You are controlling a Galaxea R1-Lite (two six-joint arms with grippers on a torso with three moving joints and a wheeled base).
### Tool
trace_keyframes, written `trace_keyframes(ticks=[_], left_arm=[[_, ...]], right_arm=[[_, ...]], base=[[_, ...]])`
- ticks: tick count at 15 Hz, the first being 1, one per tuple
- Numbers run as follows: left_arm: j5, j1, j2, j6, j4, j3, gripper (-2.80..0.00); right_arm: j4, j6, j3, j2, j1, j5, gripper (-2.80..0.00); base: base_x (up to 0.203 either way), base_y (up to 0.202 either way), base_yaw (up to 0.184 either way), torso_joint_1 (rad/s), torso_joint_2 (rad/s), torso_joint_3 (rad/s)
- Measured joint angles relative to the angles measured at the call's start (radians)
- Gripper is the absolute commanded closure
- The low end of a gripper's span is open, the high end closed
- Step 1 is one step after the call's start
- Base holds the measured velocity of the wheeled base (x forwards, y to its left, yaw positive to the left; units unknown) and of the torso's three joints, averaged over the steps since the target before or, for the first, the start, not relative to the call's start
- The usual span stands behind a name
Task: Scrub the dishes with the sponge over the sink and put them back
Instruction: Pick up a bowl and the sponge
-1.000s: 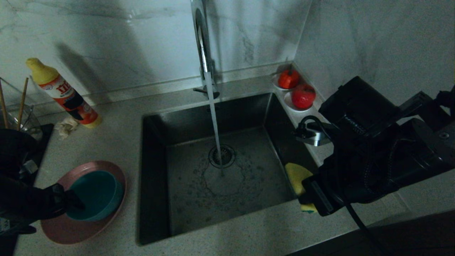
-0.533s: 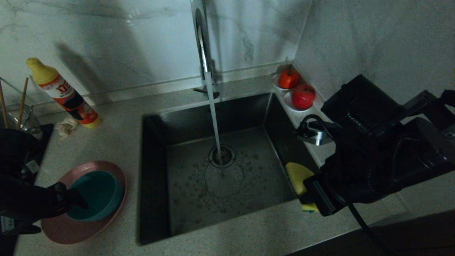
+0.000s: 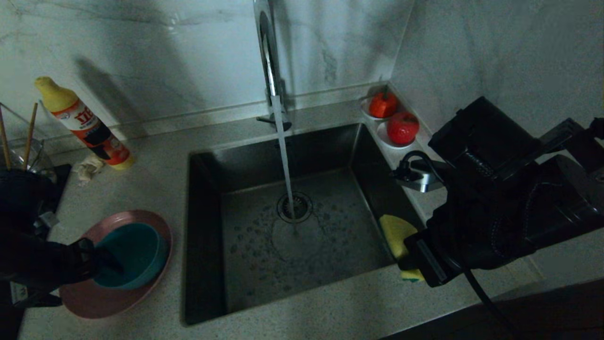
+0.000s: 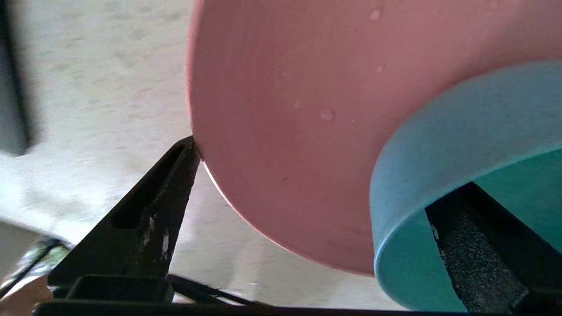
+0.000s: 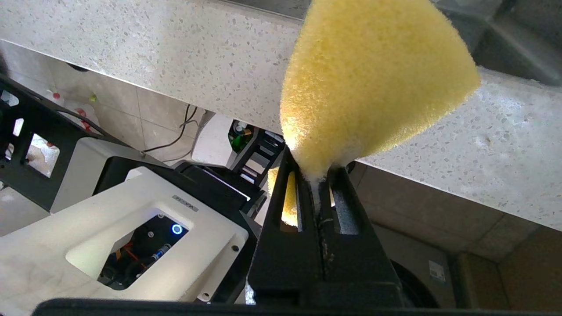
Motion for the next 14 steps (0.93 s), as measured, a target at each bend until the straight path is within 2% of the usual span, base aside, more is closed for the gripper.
trace_keyframes(ticks=[3,14], left_arm=[[-0.008,0.000,-0.020,0.014,0.006,-0.017,-2.80],[-0.010,-0.001,-0.040,0.172,-0.003,-0.012,-2.80]], right_arm=[[0.001,0.001,0.000,-0.001,0.000,0.000,0.00],[0.001,0.001,0.002,-0.004,0.000,0.000,0.00]], base=[[0.000,0.000,0.000,0.000,0.00,0.000],[0.000,0.000,0.000,0.000,0.00,0.000]])
